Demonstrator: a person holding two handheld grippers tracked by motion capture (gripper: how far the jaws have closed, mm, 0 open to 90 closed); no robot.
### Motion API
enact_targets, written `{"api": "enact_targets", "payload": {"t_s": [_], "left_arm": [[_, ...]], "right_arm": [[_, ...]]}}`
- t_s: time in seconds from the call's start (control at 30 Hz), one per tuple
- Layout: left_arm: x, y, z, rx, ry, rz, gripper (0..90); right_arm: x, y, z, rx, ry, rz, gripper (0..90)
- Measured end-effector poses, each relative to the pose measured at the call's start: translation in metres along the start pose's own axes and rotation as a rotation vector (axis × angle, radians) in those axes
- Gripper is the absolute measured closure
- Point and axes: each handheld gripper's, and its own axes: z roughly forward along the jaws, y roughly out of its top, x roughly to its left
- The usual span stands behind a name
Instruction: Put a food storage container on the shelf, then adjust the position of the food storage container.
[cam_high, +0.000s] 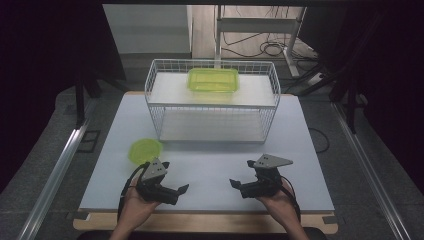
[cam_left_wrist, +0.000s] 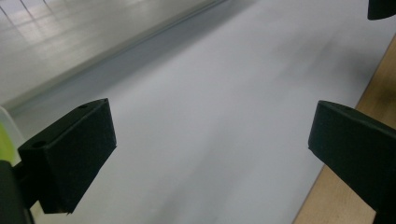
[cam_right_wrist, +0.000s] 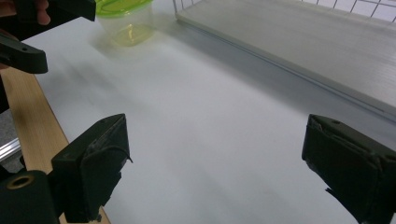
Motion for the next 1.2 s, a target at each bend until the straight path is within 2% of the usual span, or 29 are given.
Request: {"api": "enact_targets", "payload": {"t_s": [0.07, 0.17, 0.3, 0.4, 0.53, 0.63, 0.7, 0.8, 0.93, 1.07, 1.2], "left_arm": [[0.000, -0.005, 0.001, -0.006, 0.003, -0.013, 0.7], [0.001, -0.015, 0.002, -0.011, -0.014, -0.032, 0.7], [0.001, -0.022, 0.010, 0.047, 0.002, 0.000, 0.7], [0.001, -0.024, 0.014, 0.057, 0.000, 0.013, 0.6], [0.001, -0.021, 0.013, 0.054, 0.003, 0.002, 0.2], [0.002, -0.017, 0.012, 0.062, 0.007, 0.000, 0.3], [0.002, -0.014, 0.009, 0.073, 0.031, 0.004, 1.0], [0.006, -0.008, 0.004, 0.063, 0.024, 0.005, 3.3], [0.016, -0.001, -0.002, 0.060, 0.056, 0.004, 15.1], [0.033, 0.006, -0.011, 0.071, 0.071, 0.013, 33.2], [0.055, 0.012, -0.020, 0.053, 0.073, -0.038, 47.7]], "right_arm": [[0.002, -0.003, -0.001, -0.005, -0.001, -0.001, 7.3], [0.003, -0.011, -0.003, -0.007, -0.005, -0.008, 7.3], [0.002, -0.023, -0.002, 0.009, -0.012, -0.008, 7.5], [0.000, -0.027, 0.003, 0.036, -0.017, -0.021, 7.5], [0.001, -0.029, 0.006, 0.044, -0.021, -0.043, 7.5], [0.000, -0.030, 0.008, 0.046, -0.021, -0.043, 7.6], [-0.001, -0.031, 0.010, 0.052, -0.022, -0.038, 7.7], [-0.001, -0.032, 0.013, 0.063, -0.014, -0.036, 8.1], [0.003, -0.031, 0.016, 0.072, -0.007, -0.047, 8.4], [0.004, -0.030, 0.016, 0.069, 0.002, -0.040, 8.5], [0.002, -0.029, 0.014, 0.062, 0.002, -0.029, 8.7]]}}
